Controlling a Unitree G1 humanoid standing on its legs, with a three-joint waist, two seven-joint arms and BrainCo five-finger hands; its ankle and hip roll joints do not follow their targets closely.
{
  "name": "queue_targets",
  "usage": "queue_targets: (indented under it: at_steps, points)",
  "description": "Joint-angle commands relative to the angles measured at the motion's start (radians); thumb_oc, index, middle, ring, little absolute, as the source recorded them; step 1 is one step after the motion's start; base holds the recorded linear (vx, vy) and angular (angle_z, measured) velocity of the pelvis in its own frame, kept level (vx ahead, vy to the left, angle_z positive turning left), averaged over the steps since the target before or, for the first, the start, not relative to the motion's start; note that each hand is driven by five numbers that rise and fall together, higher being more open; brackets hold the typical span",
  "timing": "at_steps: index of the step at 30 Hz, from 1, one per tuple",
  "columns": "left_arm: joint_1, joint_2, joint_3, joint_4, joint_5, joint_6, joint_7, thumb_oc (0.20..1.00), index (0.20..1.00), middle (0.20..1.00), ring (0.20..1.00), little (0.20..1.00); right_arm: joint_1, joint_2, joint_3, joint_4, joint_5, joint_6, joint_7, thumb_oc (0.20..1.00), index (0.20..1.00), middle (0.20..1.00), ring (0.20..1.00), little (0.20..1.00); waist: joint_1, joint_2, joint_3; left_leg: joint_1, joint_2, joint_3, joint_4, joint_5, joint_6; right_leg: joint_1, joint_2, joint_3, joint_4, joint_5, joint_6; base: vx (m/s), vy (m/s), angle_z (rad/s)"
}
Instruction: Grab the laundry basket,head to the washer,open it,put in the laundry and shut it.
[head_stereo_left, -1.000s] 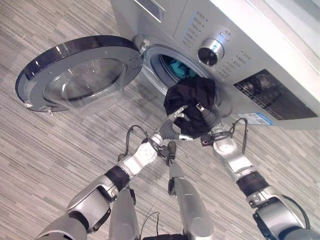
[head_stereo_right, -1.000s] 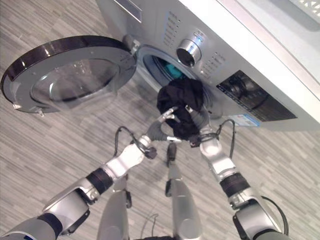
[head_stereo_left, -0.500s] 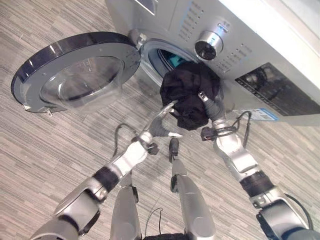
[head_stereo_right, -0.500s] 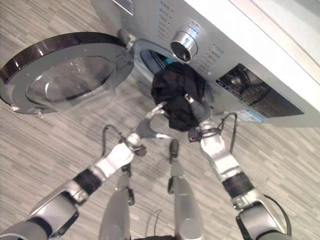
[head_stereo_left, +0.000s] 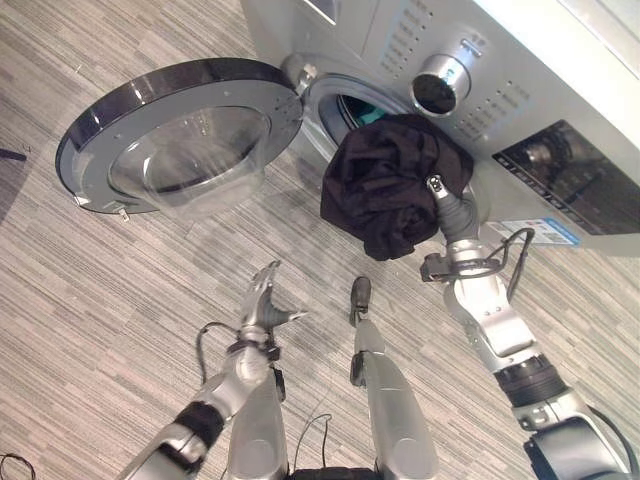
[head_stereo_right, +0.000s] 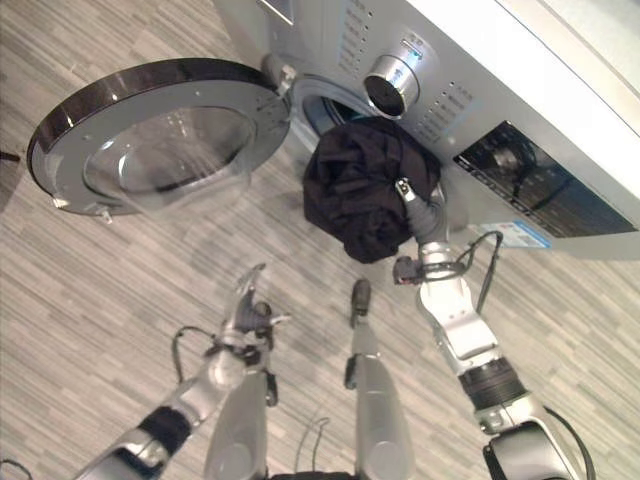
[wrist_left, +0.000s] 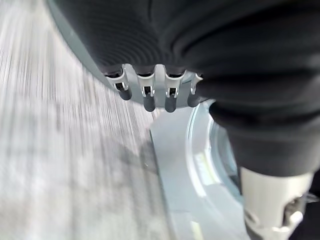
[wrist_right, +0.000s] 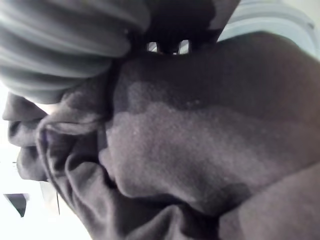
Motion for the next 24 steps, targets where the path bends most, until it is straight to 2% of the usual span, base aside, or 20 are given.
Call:
queue_targets:
  at_steps: [1, 3, 5, 6, 10, 14, 19, 20, 21, 24]
  points:
    - [-0.128, 0.011, -0.036, 0.132, -0.051, -0.042, 0.055, 1.0, 1.0, 1.0, 1.0, 1.0, -0.105, -0.003, -0.009, -0.076, 0.018, -0.089, -0.045, 0.2, 0.2, 0.2, 0.2, 0.2, -0.032, -0.056, -0.045, -0.054, 0.03, 0.025, 0.002, -0.003, -0.012, 0.029, -0.058, -0.039, 0.145, -0.224, 0.098, 0.0, 0.0, 0.0]
    - [-0.274, -0.021, -0.02, 0.303, -0.094, -0.015, 0.09, 1.0, 1.0, 1.0, 1.0, 1.0, -0.138, 0.022, 0.042, -0.08, 0.029, -0.106, -0.046, 0.2, 0.2, 0.2, 0.2, 0.2, -0.056, -0.073, -0.047, -0.062, 0.037, 0.03, 0.002, 0.0, -0.016, 0.018, -0.053, -0.033, 0.144, -0.219, 0.098, -0.01, -0.013, -0.07]
    - [-0.316, -0.019, -0.01, 0.348, -0.103, -0.008, 0.095, 1.0, 1.0, 1.0, 1.0, 1.0, -0.145, 0.024, 0.056, -0.085, 0.034, -0.112, -0.045, 0.2, 0.2, 0.2, 0.2, 0.2, -0.065, -0.078, -0.046, -0.066, 0.04, 0.032, 0.002, 0.001, -0.018, 0.013, -0.052, -0.032, 0.145, -0.217, 0.098, -0.01, -0.01, -0.13]
    - [-0.403, -0.012, 0.008, 0.43, -0.115, 0.01, 0.109, 1.0, 1.0, 1.0, 1.0, 1.0, -0.156, 0.024, 0.086, -0.1, 0.038, -0.124, -0.034, 0.2, 0.2, 0.2, 0.2, 0.2, -0.085, -0.09, -0.047, -0.073, 0.043, 0.038, 0.002, 0.001, -0.02, 0.001, -0.047, -0.025, 0.147, -0.213, 0.1, -0.01, -0.013, -0.08]
    - [-0.507, 0.027, 0.018, 0.49, -0.078, 0.046, 0.15, 1.0, 1.0, 1.0, 1.0, 1.0, -0.171, 0.016, 0.125, -0.125, 0.051, -0.15, -0.014, 0.2, 0.2, 0.2, 0.2, 0.2, -0.108, -0.104, -0.047, -0.084, 0.054, 0.043, 0.002, 0.002, -0.022, -0.019, -0.039, -0.02, 0.148, -0.208, 0.103, 0.0, -0.02, -0.04]
    - [-0.531, 0.048, 0.009, 0.489, -0.037, 0.067, 0.171, 1.0, 1.0, 1.0, 1.0, 1.0, -0.168, 0.004, 0.134, -0.141, 0.052, -0.154, 0.0, 0.2, 0.2, 0.2, 0.2, 0.2, -0.115, -0.109, -0.047, -0.089, 0.06, 0.045, 0.002, 0.003, -0.024, -0.027, -0.034, -0.017, 0.148, -0.207, 0.106, 0.01, -0.017, -0.02]
    - [-0.502, 0.053, 0.023, 0.382, -0.08, 0.007, 0.185, 1.0, 1.0, 1.0, 1.0, 1.0, -0.154, -0.005, 0.132, -0.14, 0.04, -0.15, -0.006, 0.2, 0.2, 0.2, 0.2, 0.2, -0.11, -0.109, -0.047, -0.09, 0.063, 0.043, 0.002, 0.004, -0.024, -0.028, -0.029, -0.02, 0.147, -0.209, 0.105, 0.01, -0.023, -0.02]
    - [-0.455, 0.06, 0.026, 0.27, -0.145, -0.052, 0.142, 1.0, 1.0, 1.0, 1.0, 1.0, -0.15, -0.007, 0.123, -0.131, 0.039, -0.14, -0.011, 0.2, 0.2, 0.2, 0.2, 0.2, -0.102, -0.103, -0.046, -0.091, 0.064, 0.041, 0.002, 0.006, -0.024, -0.028, -0.028, -0.021, 0.147, -0.211, 0.104, 0.0, 0.0, 0.0]
    - [-0.41, 0.067, 0.028, 0.193, -0.189, -0.083, 0.094, 1.0, 1.0, 1.0, 1.0, 1.0, -0.148, -0.01, 0.114, -0.125, 0.04, -0.133, -0.012, 0.2, 0.2, 0.2, 0.2, 0.2, -0.096, -0.098, -0.044, -0.091, 0.063, 0.04, 0.002, 0.006, -0.024, -0.027, -0.028, -0.023, 0.147, -0.212, 0.103, 0.0, 0.0, 0.0]
    - [-0.312, 0.089, 0.034, 0.064, -0.236, -0.116, 0.034, 1.0, 1.0, 1.0, 1.0, 1.0, -0.13, -0.016, 0.094, -0.125, 0.041, -0.123, -0.008, 0.2, 0.2, 0.2, 0.2, 0.2, -0.083, -0.088, -0.044, -0.09, 0.06, 0.04, 0.002, 0.007, -0.024, -0.025, -0.028, -0.025, 0.146, -0.213, 0.1, 0.0, 0.0, 0.0]
